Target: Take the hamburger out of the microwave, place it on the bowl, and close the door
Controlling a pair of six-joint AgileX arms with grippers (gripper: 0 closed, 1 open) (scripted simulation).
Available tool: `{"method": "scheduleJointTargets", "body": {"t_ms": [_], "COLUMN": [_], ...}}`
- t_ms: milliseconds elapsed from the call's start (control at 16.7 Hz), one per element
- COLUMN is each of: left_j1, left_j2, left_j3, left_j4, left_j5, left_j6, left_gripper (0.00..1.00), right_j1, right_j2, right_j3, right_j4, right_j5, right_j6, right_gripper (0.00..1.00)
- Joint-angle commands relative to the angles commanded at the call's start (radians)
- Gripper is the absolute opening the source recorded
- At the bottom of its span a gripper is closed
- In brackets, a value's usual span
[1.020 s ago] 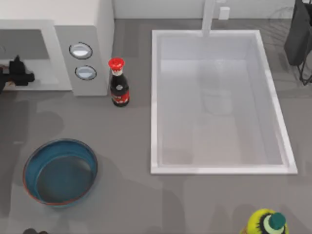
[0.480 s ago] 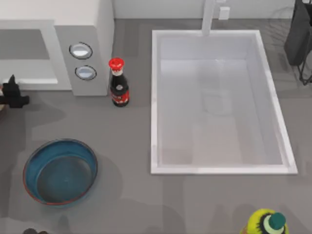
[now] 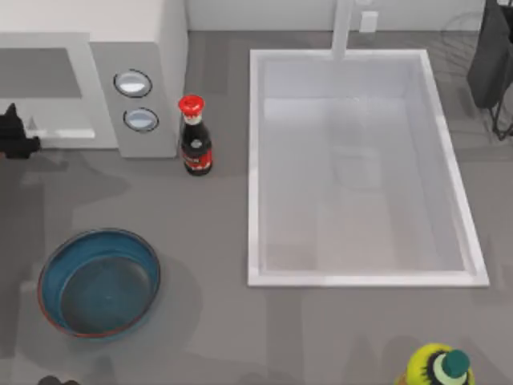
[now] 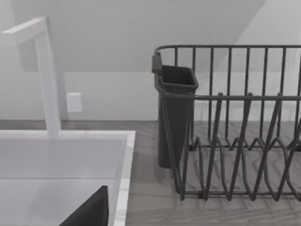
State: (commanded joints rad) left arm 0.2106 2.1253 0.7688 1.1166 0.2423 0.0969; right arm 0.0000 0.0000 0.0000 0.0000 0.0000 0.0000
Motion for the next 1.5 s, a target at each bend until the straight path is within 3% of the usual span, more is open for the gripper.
{"method": "scheduleJointTargets", "body": {"t_ms": [360, 840, 1140, 1500], "left_j1": [0.001, -0.020, -0.180, -0.500], "left_j2": [-0.225, -0.249, -0.271, -0.302], "left_j3": [0.012, 0.011, 0.011, -0.011], "left_j4": [-0.241, -0.284, -0.450, -0.780], "left_j5": [-0.002, -0.032, -0.255, -0.684], "left_j6": [0.001, -0.027, -0.258, -0.717], "left_gripper": [0.00, 0.00, 0.00, 0.00], "right_j1": [0.000, 0.000, 0.000, 0.000], "right_j2": [0.000, 0.000, 0.000, 0.000], "right_j3": [0.000, 0.000, 0.000, 0.000], "right_j4": [0.000, 0.000, 0.000, 0.000], "right_j5": [0.000, 0.000, 0.000, 0.000], "right_j6": [0.000, 0.000, 0.000, 0.000], "right_gripper": [1.00, 1.00, 1.00, 1.00]}}
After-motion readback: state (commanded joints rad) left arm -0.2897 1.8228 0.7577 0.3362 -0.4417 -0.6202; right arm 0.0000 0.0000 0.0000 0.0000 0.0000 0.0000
